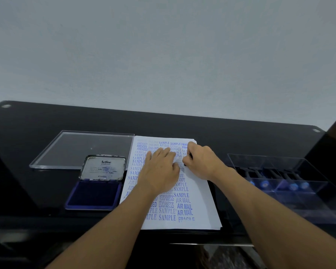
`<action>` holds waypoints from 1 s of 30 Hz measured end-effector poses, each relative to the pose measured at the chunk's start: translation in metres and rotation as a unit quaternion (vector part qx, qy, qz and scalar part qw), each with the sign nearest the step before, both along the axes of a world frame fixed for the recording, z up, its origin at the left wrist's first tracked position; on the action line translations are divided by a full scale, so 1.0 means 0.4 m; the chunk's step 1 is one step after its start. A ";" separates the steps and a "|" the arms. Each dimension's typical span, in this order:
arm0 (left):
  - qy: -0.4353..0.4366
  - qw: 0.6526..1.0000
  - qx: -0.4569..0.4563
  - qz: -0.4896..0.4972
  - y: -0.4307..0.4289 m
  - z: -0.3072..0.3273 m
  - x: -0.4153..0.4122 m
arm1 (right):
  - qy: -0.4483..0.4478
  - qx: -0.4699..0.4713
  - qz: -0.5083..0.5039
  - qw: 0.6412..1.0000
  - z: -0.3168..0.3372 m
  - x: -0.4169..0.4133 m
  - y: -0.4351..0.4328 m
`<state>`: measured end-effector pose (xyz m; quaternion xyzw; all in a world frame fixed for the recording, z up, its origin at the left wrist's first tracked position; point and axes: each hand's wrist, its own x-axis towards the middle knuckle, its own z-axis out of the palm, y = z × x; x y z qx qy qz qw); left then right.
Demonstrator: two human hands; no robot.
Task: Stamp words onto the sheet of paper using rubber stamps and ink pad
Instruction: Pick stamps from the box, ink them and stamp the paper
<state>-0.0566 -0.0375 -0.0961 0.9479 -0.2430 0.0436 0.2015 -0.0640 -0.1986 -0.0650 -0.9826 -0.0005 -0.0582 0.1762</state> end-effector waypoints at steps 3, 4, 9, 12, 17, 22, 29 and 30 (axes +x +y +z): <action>0.001 1.000 0.002 0.000 0.001 0.000 0.000 | -0.002 0.005 -0.002 1.000 -0.002 -0.001 0.001; 0.003 1.000 0.002 0.000 0.000 0.001 -0.001 | -0.002 0.006 -0.003 1.000 -0.002 -0.001 0.001; 0.012 1.000 0.006 -0.003 0.001 0.002 0.002 | 0.000 0.010 -0.003 1.000 -0.002 -0.005 0.003; 0.014 1.000 0.005 -0.003 0.000 0.001 0.004 | 0.001 0.012 -0.010 1.000 -0.002 -0.006 0.002; 0.016 1.000 0.010 -0.005 0.001 0.000 0.008 | 0.008 0.011 -0.004 1.000 0.009 -0.016 0.009; 0.043 0.999 0.016 -0.007 -0.001 0.012 0.018 | 0.026 0.009 -0.010 1.000 0.018 -0.014 0.010; 0.077 0.997 0.008 -0.018 0.004 0.036 0.021 | 0.054 0.008 -0.012 0.998 0.026 -0.019 0.005; 0.079 0.997 -0.004 -0.018 0.005 0.038 0.019 | 0.051 0.009 -0.012 0.999 0.030 -0.022 0.005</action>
